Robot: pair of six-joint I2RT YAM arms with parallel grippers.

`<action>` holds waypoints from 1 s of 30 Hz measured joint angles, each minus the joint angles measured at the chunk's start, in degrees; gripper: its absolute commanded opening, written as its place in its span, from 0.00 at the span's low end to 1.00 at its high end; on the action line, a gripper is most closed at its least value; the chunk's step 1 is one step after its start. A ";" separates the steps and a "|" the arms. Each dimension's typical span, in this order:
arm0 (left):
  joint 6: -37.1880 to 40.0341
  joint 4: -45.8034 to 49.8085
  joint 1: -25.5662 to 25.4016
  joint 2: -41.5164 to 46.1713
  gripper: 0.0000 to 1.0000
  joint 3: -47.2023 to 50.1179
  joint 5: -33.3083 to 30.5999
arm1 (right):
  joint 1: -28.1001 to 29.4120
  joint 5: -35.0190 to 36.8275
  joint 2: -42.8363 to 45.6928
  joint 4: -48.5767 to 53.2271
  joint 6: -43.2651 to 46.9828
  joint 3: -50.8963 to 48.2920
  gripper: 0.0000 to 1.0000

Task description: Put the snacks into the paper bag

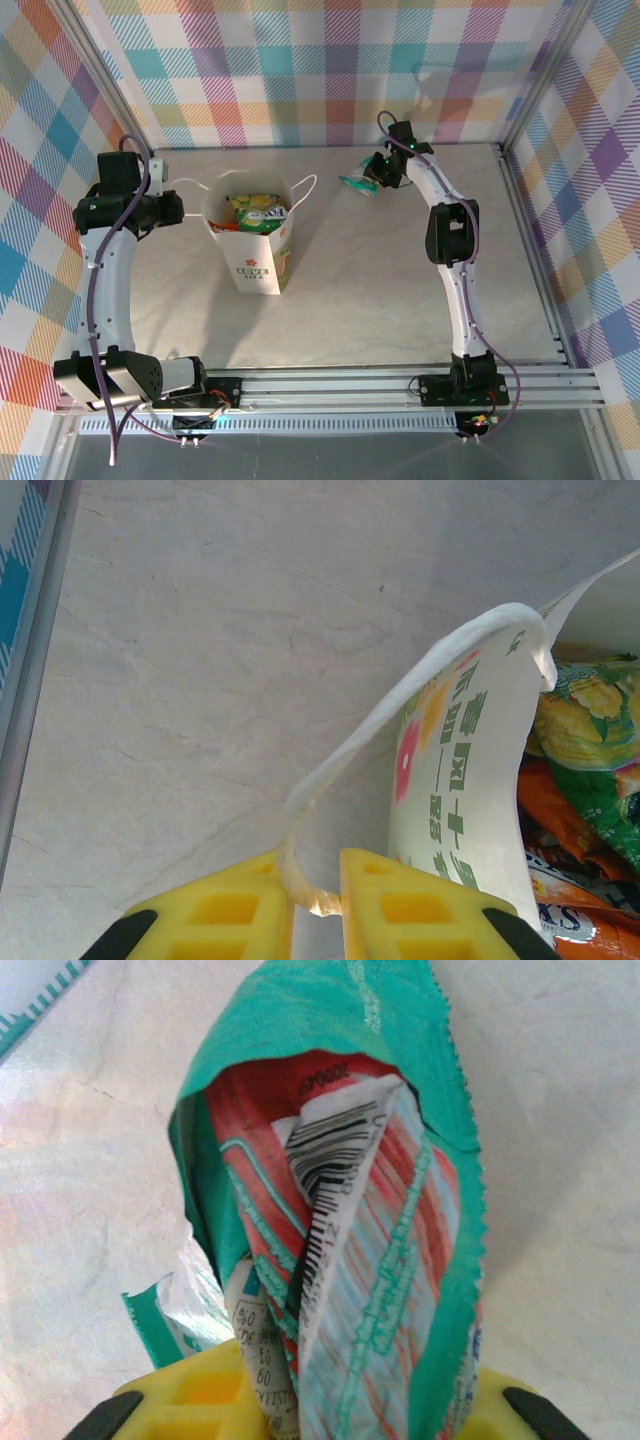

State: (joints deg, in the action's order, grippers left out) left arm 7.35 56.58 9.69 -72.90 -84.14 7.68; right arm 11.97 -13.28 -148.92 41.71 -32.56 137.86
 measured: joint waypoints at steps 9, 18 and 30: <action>-0.02 -0.20 0.00 0.00 0.19 0.00 0.76 | 0.98 4.15 6.34 3.85 4.96 -6.88 0.18; -0.02 -0.61 0.00 0.00 0.20 0.00 1.66 | 4.42 8.39 17.33 4.26 9.44 -16.39 0.18; 0.28 -1.05 0.00 -0.63 0.21 -0.13 2.73 | 6.84 12.85 28.11 3.41 12.09 -24.13 0.17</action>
State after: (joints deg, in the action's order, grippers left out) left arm 7.64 55.53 9.69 -73.54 -84.27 10.41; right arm 18.81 -0.43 -120.81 45.12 -20.47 113.73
